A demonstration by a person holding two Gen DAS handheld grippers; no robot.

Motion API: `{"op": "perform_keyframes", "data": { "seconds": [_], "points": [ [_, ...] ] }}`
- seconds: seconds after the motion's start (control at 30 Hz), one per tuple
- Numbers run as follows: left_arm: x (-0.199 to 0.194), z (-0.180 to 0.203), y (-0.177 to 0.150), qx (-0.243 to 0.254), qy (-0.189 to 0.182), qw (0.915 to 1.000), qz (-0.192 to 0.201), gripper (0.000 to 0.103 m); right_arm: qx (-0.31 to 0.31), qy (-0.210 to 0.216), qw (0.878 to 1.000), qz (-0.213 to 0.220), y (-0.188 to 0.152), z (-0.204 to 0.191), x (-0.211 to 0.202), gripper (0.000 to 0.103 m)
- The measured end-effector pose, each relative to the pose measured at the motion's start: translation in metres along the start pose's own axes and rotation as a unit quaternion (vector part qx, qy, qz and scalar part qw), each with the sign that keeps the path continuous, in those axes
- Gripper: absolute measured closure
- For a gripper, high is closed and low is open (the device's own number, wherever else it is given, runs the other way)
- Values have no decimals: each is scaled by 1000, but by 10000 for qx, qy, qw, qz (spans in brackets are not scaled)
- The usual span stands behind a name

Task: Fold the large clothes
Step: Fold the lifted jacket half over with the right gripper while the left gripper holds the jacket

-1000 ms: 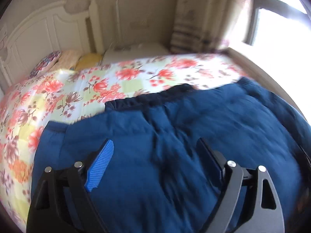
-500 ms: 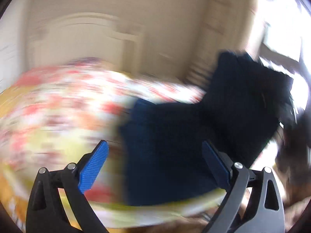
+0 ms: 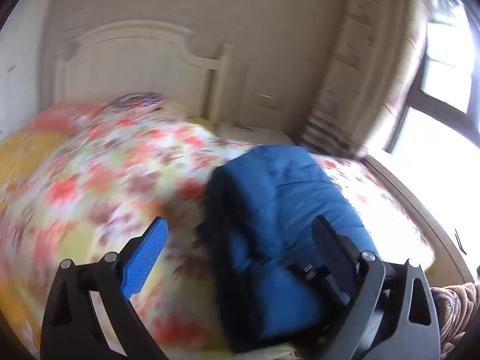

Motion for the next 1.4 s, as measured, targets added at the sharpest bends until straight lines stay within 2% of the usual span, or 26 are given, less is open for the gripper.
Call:
{"op": "perform_keyframes", "data": {
  "seconds": [0.1, 0.2, 0.27, 0.33, 0.37, 0.4, 0.47, 0.5, 0.53, 0.57, 0.6, 0.7, 0.77, 0.83, 0.9, 0.93, 0.97, 1.0, 1.03, 1.1, 1.2, 1.3, 1.33, 1.4],
  "points": [
    [51, 32, 44, 605, -562, 9960, -339, 5, 6, 8, 10000, 67, 1, -3, -8, 58],
    [114, 45, 63, 955, -675, 9891, -892, 5, 10, -31, 9999, 162, 3, -11, -21, 57],
    [170, 44, 56, 1228, -514, 9802, -1468, 5, 44, -49, 9998, 192, 2, -10, -23, 56],
    [216, 33, 33, 1585, -139, 9686, -1910, 2, 15, -115, 9996, 266, -2, -11, -29, 55],
    [235, 29, 19, 1578, -335, 9675, -1947, 2, -12, -62, 9996, 278, -4, -10, -34, 53],
    [242, 23, 12, 1310, -700, 9728, -1780, 2, 0, 75, 9997, 237, -6, -10, -39, 52],
    [242, 6, -1, 815, -885, 9791, -1640, 2, 143, 548, 9979, 312, -9, -6, -58, 48],
    [241, 2, -4, 777, -843, 9808, -1578, 2, 374, 991, 9934, 446, -10, 0, -76, 44],
    [239, -1, -7, 800, -730, 9827, -1499, 2, 592, 1410, 9867, 549, -10, 4, -91, 29],
    [238, -2, -9, 831, -649, 9838, -1450, 2, 879, 1844, 9764, 697, -11, 13, -111, 25],
    [237, -3, -10, 862, -566, 9847, -1404, 2, 1116, 1993, 9704, 785, -13, 25, -122, 25],
    [237, -5, -7, 897, -486, 9855, -1359, 2, 2162, 2161, 9484, 839, -20, 79, -132, 37],
    [237, -7, -7, 893, -446, 9864, -1303, 2, 2801, 2031, 9348, 798, -17, 108, -120, 44],
    [234, -7, -3, 880, -411, 9876, -1236, 2, 3334, 1810, 9232, 621, -20, 132, -99, 46],
    [233, -8, -3, 810, -435, 9889, -1168, 2, 3499, 1959, 9153, 366, -24, 121, -78, 46],
    [234, -11, -3, 766, -468, 9893, -1150, 2, 3388, 2136, 9162, 152, -21, 107, -64, 46],
    [234, -11, -3, 740, -487, 9896, -1131, 2, 3059, 2292, 9239, -187, -25, 80, -48, 44],
    [232, -12, -3, 715, -490, 9903, -1085, 2, 2724, 1958, 9421, 13, -24, 71, -41, 44],
    [231, -14, -4, 675, -491, 9910, -1046, 2, 2572, 1829, 9488, 148, -24, 62, -39, 39],
    [229, -17, -5, 611, -467, 9919, -1008, 2, 2735, 2005, 9407, 2, -22, 65, -36, 38],
    [228, -15, -2, 862, -180, 9895, -1147, 2, 2701, 2087, 9399, -33, -22, 66, -20, 38],
    [222, -16, 5, 1215, 471, 9792, -1558, 2, 2747, 2145, 9373, -37, -23, 64, -14, 38],
    [212, -18, 13, 1368, 868, 9730, -1643, 2, 2749, 2158, 9369, -29, -23, 65, -12, 38],
    [188, -16, 28, 1563, 1362, 9666, -1505, 2, 2752, 2165, 9367, 5, -27, 68, -22, 38]
  ]
}}
Point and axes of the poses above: each gripper's, at about its wrist camera, not at the fingertips, and x roughly the way its jaws point, z to its right, y to its top, the point moved 9 cm from there along x, roughly the way its jaws point, and after that the axes turned 15 degrees about x, right-handed, at the moved point
